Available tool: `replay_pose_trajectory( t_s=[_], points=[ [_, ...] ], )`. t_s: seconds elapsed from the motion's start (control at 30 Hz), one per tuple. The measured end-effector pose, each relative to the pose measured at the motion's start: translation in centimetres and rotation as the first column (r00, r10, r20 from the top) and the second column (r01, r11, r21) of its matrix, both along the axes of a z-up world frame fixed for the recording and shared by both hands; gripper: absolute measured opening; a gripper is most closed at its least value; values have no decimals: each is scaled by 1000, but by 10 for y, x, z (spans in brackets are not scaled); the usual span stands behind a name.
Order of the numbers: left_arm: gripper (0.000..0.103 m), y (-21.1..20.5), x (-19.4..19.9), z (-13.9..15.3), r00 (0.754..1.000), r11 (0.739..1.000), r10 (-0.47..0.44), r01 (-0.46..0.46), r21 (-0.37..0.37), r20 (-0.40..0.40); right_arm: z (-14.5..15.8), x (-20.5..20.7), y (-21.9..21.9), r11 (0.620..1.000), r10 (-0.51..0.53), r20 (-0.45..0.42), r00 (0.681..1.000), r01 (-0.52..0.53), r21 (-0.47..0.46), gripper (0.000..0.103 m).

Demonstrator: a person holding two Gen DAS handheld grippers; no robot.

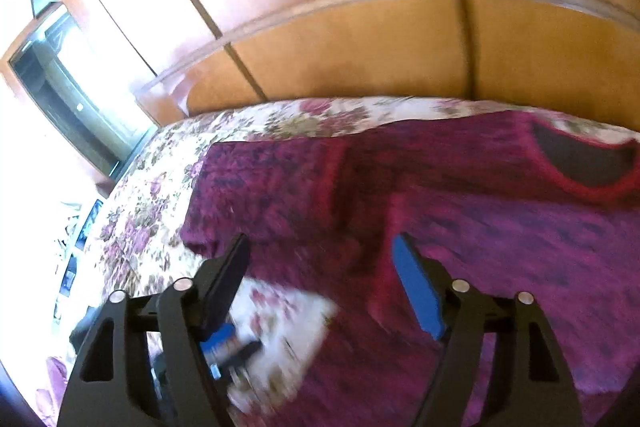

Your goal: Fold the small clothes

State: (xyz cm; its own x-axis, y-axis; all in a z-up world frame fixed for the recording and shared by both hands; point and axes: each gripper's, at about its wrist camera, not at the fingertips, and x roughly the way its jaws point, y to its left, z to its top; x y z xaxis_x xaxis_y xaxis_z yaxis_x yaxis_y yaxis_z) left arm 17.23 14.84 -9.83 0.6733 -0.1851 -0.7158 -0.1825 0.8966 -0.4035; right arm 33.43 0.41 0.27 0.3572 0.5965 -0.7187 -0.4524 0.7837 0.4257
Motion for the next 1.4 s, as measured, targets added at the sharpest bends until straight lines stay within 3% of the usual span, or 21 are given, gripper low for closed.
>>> replay_pose_trajectory(
  t_s=[0.1,0.2,0.3,0.33,0.5,0.63,0.7,0.87,0.93,1.03,1.17,1.4],
  points=[
    [55,1,-2,-2,1000,1000,0,0,-9,9,-21,21,25,998,-18,-51,999,16,-53,68],
    [55,4,-5,-1,1000,1000,3,-3,-27,11,-41,35,43,993,-14,-92,996,3,-114,39],
    [55,9,-14,9,999,998,-13,17,-63,51,-31,32,42,991,9,-37,999,-14,-131,16],
    [55,8,-16,12,998,997,-26,30,-71,61,-24,30,39,993,12,-20,1000,-14,-117,13],
    [55,-2,-8,14,998,995,-44,48,-88,41,26,12,-1,997,-23,141,990,34,-71,11],
    [55,-4,8,7,996,991,60,-67,-117,-63,47,2,-37,987,-81,266,961,115,-112,11],
    [55,-5,17,9,990,986,108,-118,-114,-89,50,0,-56,981,-115,288,951,154,-118,10],
    [55,-31,37,13,981,992,127,-129,-7,-145,42,-2,-111,956,-218,306,927,266,-127,10],
    [61,-43,47,13,978,990,133,-125,61,-160,37,-3,-129,945,-256,297,920,303,-122,10],
    [61,-53,60,17,975,988,152,-143,66,-164,33,-3,-156,930,-307,293,906,350,-109,10],
    [69,-59,74,11,968,980,192,-180,88,-163,37,-11,-196,909,-354,326,877,405,-103,10],
    [74,-70,74,5,973,976,197,-183,122,-119,23,-19,-256,849,-455,319,832,513,-126,10]
  ],
)
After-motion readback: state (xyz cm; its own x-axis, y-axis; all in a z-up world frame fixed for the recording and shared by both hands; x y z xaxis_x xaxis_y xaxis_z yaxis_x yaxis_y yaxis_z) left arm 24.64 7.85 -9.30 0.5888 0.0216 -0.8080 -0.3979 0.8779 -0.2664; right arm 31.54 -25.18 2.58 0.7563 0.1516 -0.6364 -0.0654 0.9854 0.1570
